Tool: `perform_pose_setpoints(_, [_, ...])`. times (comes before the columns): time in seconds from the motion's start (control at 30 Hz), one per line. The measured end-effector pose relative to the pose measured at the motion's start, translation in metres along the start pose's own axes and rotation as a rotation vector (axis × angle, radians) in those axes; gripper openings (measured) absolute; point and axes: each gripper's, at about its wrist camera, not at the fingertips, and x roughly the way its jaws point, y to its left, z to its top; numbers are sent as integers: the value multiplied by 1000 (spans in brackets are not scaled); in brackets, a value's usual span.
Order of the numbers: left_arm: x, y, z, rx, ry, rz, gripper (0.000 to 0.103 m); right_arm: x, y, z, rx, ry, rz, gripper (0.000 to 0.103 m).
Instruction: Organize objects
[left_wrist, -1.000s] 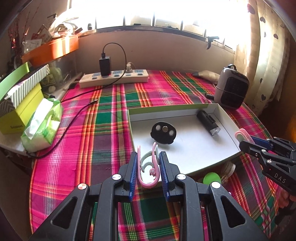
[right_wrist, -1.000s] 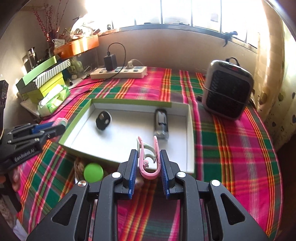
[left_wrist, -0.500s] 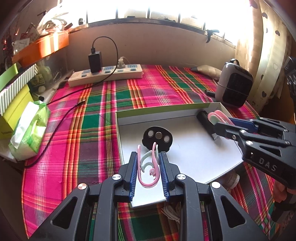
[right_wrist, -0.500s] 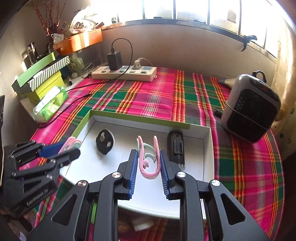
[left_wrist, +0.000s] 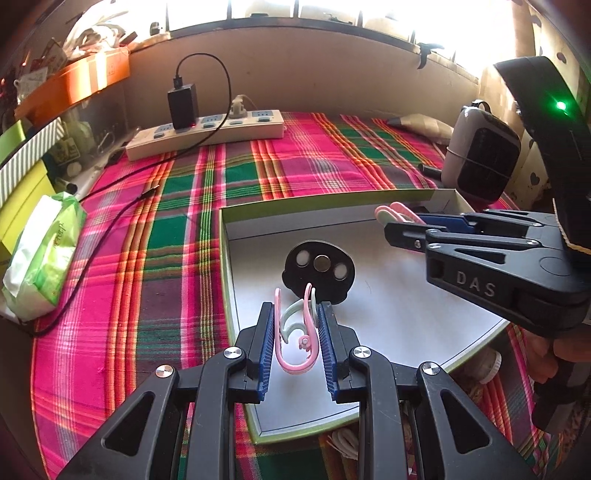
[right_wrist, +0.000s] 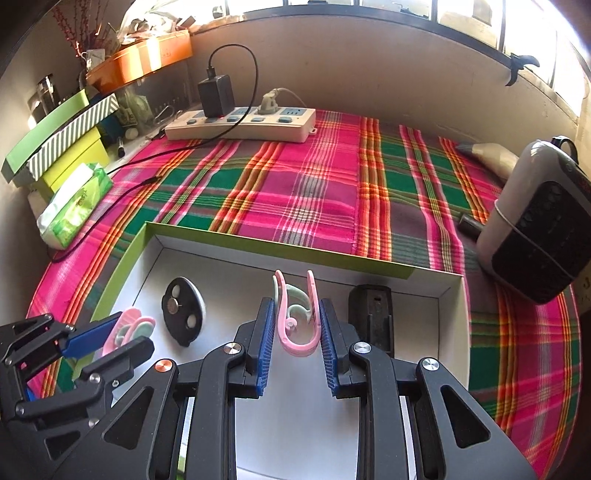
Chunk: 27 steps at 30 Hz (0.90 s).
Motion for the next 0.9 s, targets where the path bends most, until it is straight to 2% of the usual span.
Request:
perform_pose_setpoints(0.4, [9, -7, 4, 12, 11, -12, 21, 17, 0, 3, -6, 29, -6, 25])
perform_pose_setpoints(0.9, [13, -11, 3, 28, 8, 30, 21, 21, 1, 3, -12, 28, -10, 25])
